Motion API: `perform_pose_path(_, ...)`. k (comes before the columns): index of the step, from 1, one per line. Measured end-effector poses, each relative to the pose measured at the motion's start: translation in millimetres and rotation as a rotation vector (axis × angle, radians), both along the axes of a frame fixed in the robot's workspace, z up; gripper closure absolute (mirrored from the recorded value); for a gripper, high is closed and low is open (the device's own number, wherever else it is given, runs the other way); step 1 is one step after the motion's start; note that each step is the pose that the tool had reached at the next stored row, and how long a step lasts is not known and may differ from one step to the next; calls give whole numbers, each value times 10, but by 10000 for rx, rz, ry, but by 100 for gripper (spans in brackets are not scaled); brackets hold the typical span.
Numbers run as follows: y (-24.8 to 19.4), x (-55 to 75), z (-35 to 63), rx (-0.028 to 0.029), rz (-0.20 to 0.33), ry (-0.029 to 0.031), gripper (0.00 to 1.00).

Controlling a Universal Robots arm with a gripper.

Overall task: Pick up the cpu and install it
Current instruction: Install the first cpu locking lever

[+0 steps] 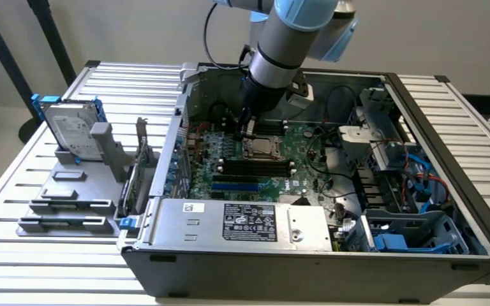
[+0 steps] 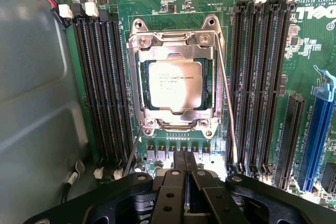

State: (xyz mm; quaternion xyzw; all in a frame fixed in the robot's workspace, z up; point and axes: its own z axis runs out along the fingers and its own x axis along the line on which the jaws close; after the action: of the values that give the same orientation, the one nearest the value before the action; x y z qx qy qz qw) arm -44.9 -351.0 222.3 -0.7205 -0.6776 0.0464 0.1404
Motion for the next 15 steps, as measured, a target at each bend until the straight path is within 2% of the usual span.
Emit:
perform_pose_path(3, 0, -10, -1, 1, 0, -2, 89)
perform_pose_path(7, 0, -145, 0, 0, -36, -17, 89)
perform_pose_path(12, 0, -217, 31, 11, -156, -16, 89)
perform_pose_path(13, -1, -219, 38, 56, -180, -16, 89)
perform_pose_path(15, -3, -221, 58, 202, -249, -10, 89)
